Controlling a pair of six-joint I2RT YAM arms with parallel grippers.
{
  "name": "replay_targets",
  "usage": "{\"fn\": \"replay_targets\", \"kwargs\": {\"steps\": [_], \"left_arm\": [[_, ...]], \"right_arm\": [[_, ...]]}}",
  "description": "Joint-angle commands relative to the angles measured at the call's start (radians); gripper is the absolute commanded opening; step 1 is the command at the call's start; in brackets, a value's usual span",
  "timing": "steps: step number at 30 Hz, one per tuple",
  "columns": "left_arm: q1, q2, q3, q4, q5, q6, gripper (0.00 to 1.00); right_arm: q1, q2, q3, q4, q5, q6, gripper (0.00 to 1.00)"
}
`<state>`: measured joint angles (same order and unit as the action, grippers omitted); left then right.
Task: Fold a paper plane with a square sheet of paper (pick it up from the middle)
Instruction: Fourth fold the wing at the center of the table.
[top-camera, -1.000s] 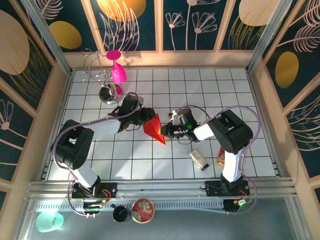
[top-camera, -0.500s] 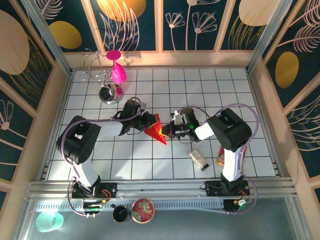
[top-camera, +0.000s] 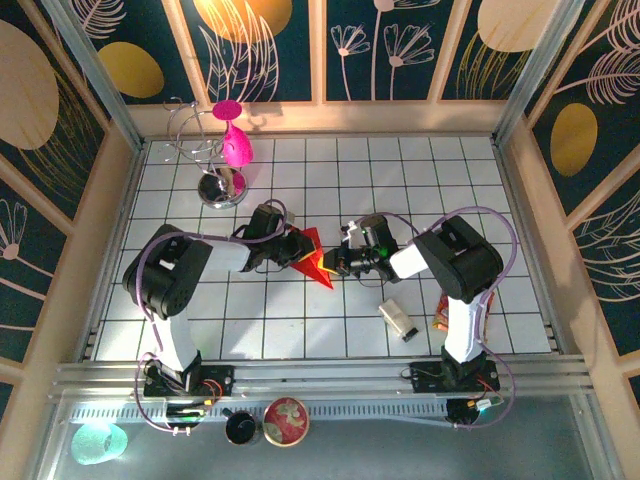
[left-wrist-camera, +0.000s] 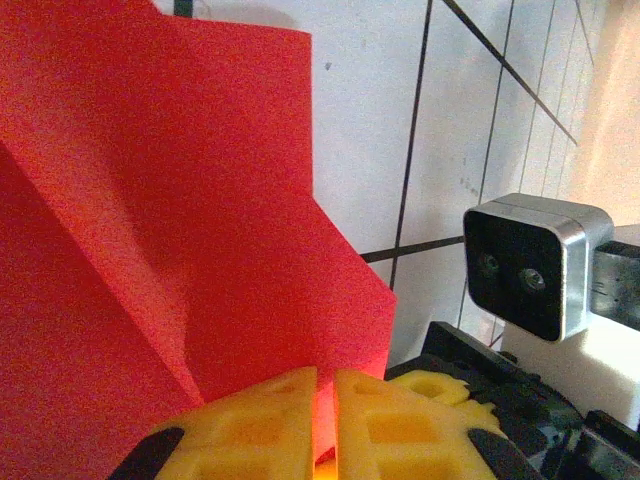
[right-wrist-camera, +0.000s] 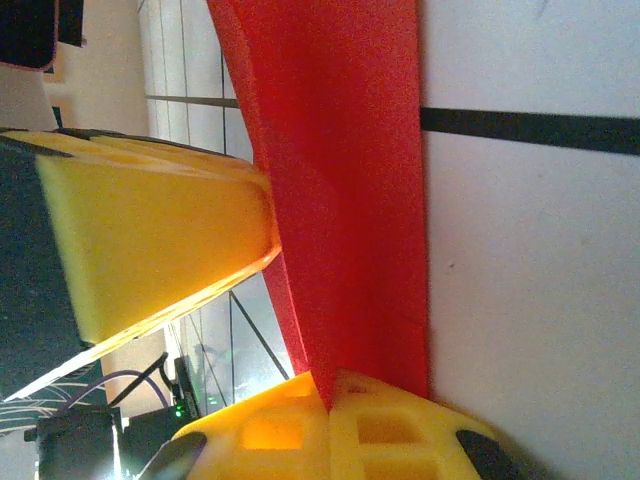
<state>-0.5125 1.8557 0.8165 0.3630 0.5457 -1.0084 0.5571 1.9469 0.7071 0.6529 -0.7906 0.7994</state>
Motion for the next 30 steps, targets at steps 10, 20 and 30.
{"fn": "replay_targets", "kwargs": {"steps": [10,20,30], "left_arm": [[0.0,0.031,0.045,-0.034,-0.013,-0.005,0.11],[0.0,0.029,0.044,-0.042,-0.018,-0.001,0.1],[0.0,0.031,0.045,-0.047,-0.021,0.001,0.1]], "right_arm": [[-0.004,-0.046,-0.013,-0.089,-0.01,-0.012,0.21],[-0.005,-0.126,-0.043,-0.185,-0.002,-0.073,0.23],[-0.004,-0.126,-0.053,-0.232,0.024,-0.1,0.19]]}}
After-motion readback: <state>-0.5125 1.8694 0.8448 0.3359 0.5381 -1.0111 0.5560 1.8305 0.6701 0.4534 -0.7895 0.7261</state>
